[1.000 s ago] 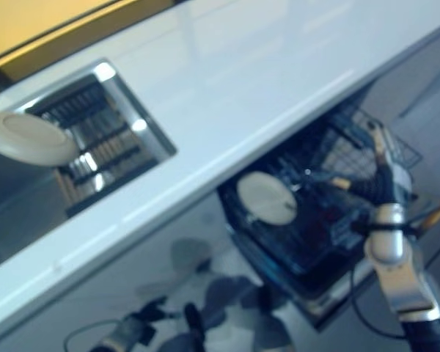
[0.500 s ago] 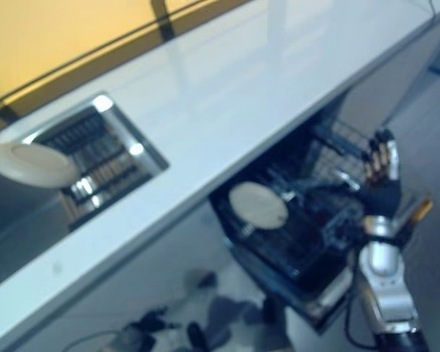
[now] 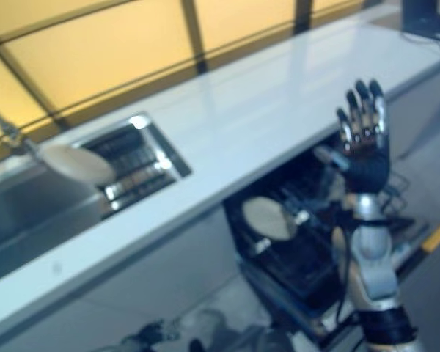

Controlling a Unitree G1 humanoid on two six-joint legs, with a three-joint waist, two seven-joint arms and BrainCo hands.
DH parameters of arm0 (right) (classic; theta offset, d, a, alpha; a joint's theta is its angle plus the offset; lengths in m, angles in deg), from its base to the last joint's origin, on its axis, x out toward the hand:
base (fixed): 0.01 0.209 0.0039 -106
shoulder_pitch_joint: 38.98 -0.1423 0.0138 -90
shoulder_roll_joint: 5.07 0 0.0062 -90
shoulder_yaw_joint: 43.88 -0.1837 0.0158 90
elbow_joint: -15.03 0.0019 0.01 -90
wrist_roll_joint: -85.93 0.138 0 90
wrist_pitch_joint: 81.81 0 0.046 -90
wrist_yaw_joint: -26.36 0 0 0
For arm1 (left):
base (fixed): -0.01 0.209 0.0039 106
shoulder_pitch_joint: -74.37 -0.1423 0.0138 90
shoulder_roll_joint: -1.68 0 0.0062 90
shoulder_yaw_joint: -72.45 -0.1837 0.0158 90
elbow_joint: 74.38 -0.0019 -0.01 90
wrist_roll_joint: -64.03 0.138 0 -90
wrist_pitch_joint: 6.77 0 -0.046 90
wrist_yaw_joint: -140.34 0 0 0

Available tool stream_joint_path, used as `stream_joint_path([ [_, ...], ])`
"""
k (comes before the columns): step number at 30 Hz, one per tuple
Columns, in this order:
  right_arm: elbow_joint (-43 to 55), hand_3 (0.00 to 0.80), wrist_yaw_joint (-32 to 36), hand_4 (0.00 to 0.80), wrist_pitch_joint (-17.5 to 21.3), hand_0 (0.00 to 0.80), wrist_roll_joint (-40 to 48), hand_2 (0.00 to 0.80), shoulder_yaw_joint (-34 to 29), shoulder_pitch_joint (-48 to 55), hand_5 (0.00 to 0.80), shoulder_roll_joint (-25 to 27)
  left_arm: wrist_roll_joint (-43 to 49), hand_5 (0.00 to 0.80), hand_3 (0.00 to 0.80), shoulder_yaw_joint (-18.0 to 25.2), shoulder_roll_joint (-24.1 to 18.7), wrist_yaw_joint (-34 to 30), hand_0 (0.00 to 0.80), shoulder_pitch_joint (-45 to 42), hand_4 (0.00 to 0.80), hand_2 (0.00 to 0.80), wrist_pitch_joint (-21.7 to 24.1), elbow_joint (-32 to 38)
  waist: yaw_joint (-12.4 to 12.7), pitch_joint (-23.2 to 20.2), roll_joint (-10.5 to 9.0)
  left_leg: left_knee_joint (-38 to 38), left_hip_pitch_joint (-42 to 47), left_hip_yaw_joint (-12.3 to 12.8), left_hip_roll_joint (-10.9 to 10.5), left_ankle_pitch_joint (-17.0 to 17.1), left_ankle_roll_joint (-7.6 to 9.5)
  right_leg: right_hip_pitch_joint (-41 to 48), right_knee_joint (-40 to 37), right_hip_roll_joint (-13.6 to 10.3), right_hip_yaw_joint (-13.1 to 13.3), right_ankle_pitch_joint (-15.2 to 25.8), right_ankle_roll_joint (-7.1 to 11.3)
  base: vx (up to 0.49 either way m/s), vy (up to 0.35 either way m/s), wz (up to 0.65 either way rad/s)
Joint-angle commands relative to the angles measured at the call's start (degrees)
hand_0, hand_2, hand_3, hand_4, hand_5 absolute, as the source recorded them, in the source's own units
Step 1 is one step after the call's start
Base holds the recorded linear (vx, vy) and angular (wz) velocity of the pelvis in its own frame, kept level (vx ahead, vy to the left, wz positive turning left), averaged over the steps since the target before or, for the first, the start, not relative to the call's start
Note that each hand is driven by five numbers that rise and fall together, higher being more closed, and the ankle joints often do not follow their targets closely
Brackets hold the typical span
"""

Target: Take plates into dishwasher

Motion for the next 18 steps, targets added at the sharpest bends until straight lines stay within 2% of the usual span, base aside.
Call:
stream_joint_path([
  [1,2.91,0.0,-1.56,0.0,1.95,0.0,-7.73,0.0,0.67,-10.38,0.0,1.3,-0.1,0.0,0.0,2.91,-2.2,0.38,0.0,0.2,0.0,0.0,1.31,0.54,2.57,0.48,-5.07,3.12,-2.33,1.36,-1.06,-2.44,-1.15,10.8,-10.12,3.97,-6.45,-6.32,-6.97,0.051,0.16,0.49],
  [3,2.49,0.0,-1.82,0.0,0.93,0.0,-9.54,0.0,1.8,-13.25,0.0,1.9,0.51,0.0,0.0,3.34,-2.06,0.19,0.0,-0.39,0.0,0.0,0.71,0.4,3.72,0.28,-5.22,4.27,-2.64,1.98,-1.47,-3.39,-1.06,11.91,-11.49,3.57,-7.7,-5.78,-6.54,0.11,0.207,0.3],
  [6,2.19,0.0,-2.92,0.0,-1.27,0.0,-10.13,0.0,3.09,-16.34,0.0,2.99,1.61,0.0,0.0,3.89,-2.26,-0.26,0.0,-1.36,0.0,0.0,-0.05,0.08,5.38,-0.33,-5.72,7.34,-3.14,2.39,-2.43,-6.75,-0.55,13.49,-11.89,2.49,-8.89,-5.75,-5.45,0.177,0.285,0.36],
  [8,1.63,0.0,-3.44,0.0,-2.57,0.0,-10.67,0.0,3.48,-17.71,0.0,3.58,2.51,0.0,0.0,4.45,-2.55,-0.92,0.0,-1.61,0.0,0.0,-0.3,-0.1,6.05,-0.78,-6.22,10.02,-3.69,4.07,-2.71,-9.34,0.17,14.79,-11.25,1.61,-10.06,-6.11,-4.73,0.228,0.354,0.47],
  [9,1.36,0.0,-4.17,0.0,-3.5,0.0,-11.22,0.0,3.57,-18.21,0.0,3.73,3.07,0.0,0.0,4.58,-2.73,-1.21,0.0,-1.51,0.0,0.0,-0.2,-0.35,6.19,-1.01,-6.62,11.48,-3.88,5.23,-2.84,-11.64,1.02,15.69,-10.44,0.83,-11.03,-6.46,-3.98,0.3,0.444,0.59],
  [10,1.14,0.0,-4.38,0.0,-4.28,0.0,-11.42,0.0,3.53,-18.41,0.0,3.54,2.88,0.0,0.0,4.89,-2.94,-1.36,0.0,-1.36,0.0,0.0,-0.03,-0.55,6.61,-1.32,-7.02,12.79,-4.23,5.36,-3.44,-13.36,2.05,16.61,-9.16,-0.22,-11.76,-6.99,-3.05,0.347,0.482,0.68],
  [11,0.69,0.0,-4.38,0.0,-4.43,0.0,-11.57,0.0,3.24,-18.36,0.0,3.19,2.89,0.0,0.0,5.1,-3.18,-1.52,0.0,-1.17,0.0,0.0,0.05,-0.93,6.99,-1.7,-7.49,13.42,-4.37,5.06,-4.08,-14.4,3.11,17.12,-8.21,-0.95,-12.19,-7.1,-2.38,0.375,0.511,0.7],
  [12,0.27,0.0,-4.84,0.0,-4.6,0.0,-11.88,0.0,2.91,-18.2,0.0,3.14,3.38,0.0,0.0,5.39,-3.47,-1.78,0.0,-0.9,0.0,0.0,-0.22,-1.01,7.34,-2.08,-7.96,13.13,-4.11,4.19,-5.28,-14.96,4.31,16.94,-5.33,-2.58,-12.44,-4.93,-1.27,0.374,0.518,0.56],
  [13,0.11,0.0,-4.8,0.0,-4.71,0.0,-12.23,0.0,2.4,-17.53,0.0,3.11,4.0,0.0,0.0,5.54,-3.71,-2.02,0.0,-0.64,0.0,0.0,-0.25,-1.09,7.32,-2.31,-8.45,12.2,-3.24,3.5,-6.87,-15.46,5.86,16.09,-0.26,-4.84,-12.26,-0.89,0.16,0.394,0.591,0.5],
  [15,-0.07,0.0,-4.16,0.0,-4.43,0.0,-11.68,0.0,1.0,-15.73,0.0,3.49,4.2,0.0,0.0,4.6,-3.88,-2.37,0.0,-0.25,0.0,0.0,0.17,-1.08,6.93,-2.67,-9.01,8.66,-0.57,0.44,-10.86,-15.35,8.64,11.33,14.09,-9.55,-9.02,7.36,2.16,0.376,0.592,0.55],
  [17,-0.11,0.0,-3.53,0.0,-3.18,0.0,-11.54,0.0,0.23,-13.63,0.0,3.77,4.58,0.0,0.0,2.97,-4.15,-1.99,0.0,-0.12,0.0,0.0,0.3,-0.43,6.83,-2.57,-9.1,5.91,1.56,-3.47,-13.45,-15.29,10.54,6.08,25.03,-11.74,-5.05,11.51,2.81,0.298,0.428,0.65],
  [18,-0.45,0.0,-3.18,0.0,-2.86,0.0,-11.1,0.0,-0.01,-13.27,0.0,4.04,4.73,0.0,0.0,2.35,-4.42,-1.72,0.0,-0.12,0.0,0.0,-0.12,0.05,6.82,-2.55,-8.94,4.9,2.49,-4.65,-14.0,-15.14,11.0,4.63,26.99,-11.59,-3.65,11.74,2.67,0.223,0.29,0.71],
])
